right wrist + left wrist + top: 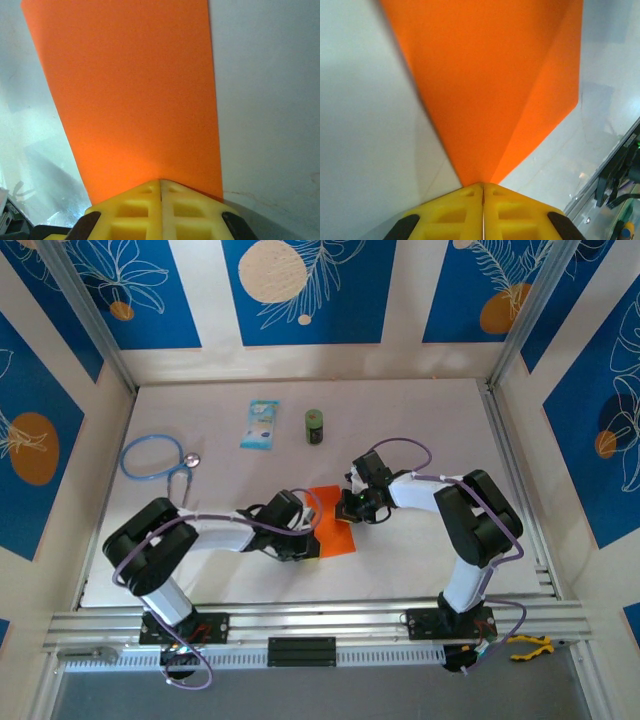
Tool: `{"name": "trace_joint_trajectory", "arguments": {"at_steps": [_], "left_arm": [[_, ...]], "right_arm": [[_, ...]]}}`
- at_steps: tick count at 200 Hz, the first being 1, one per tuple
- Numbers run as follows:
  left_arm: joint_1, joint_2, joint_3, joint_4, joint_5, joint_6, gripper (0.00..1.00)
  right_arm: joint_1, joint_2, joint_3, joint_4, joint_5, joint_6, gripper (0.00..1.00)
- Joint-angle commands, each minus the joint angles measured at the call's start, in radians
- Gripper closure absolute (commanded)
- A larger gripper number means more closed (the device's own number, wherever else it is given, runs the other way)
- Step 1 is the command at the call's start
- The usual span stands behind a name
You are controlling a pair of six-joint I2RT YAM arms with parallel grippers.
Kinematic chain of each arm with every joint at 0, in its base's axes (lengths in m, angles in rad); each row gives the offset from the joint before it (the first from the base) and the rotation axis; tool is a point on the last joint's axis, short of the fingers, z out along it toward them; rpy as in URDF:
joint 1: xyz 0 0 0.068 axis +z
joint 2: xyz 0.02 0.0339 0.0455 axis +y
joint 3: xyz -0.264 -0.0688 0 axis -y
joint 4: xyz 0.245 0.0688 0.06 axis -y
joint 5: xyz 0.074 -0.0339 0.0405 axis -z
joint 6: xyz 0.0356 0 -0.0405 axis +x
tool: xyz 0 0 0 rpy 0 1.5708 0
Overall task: Fold a paper plane with a square sheet of paper (pick it up from the middle)
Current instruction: First fold the square sheet of paper in half at the center of the table.
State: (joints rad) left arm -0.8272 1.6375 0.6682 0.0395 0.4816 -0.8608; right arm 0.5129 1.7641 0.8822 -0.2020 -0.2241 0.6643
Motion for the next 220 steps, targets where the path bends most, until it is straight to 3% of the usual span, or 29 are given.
{"name": "trace_joint_trajectory", "arguments": {"at_steps": [1,43,79,114,142,182,220], "left_arm": [[-0.015,-0.051,-0.013,-0.092,0.042,0.069,0.90],[0.021,-0.125,0.016,-0.121,0.083,0.129,0.88],[0.141,-0.159,0.103,-0.225,0.001,0.183,0.88],[0.244,-0.067,0.209,-0.176,-0.009,0.134,0.88],[0.249,0.026,0.292,-0.125,0.020,0.123,0.88],[0.251,0.144,0.366,-0.114,0.007,0.130,0.88],[0.268,0.235,0.414,-0.116,-0.015,0.139,0.89]], "right_arm": [[-0.007,0.031,-0.049,-0.121,0.101,0.009,1.00],[-0.004,0.015,-0.049,-0.100,0.069,0.011,1.00],[0.000,-0.058,-0.045,0.006,-0.031,0.039,1.00],[-0.002,-0.204,-0.057,0.077,-0.043,0.079,0.87],[-0.024,-0.325,-0.101,0.013,0.037,0.100,0.77],[-0.071,-0.430,-0.218,-0.007,-0.031,0.138,0.65],[-0.067,-0.473,-0.286,0.006,-0.057,0.182,0.60]]}}
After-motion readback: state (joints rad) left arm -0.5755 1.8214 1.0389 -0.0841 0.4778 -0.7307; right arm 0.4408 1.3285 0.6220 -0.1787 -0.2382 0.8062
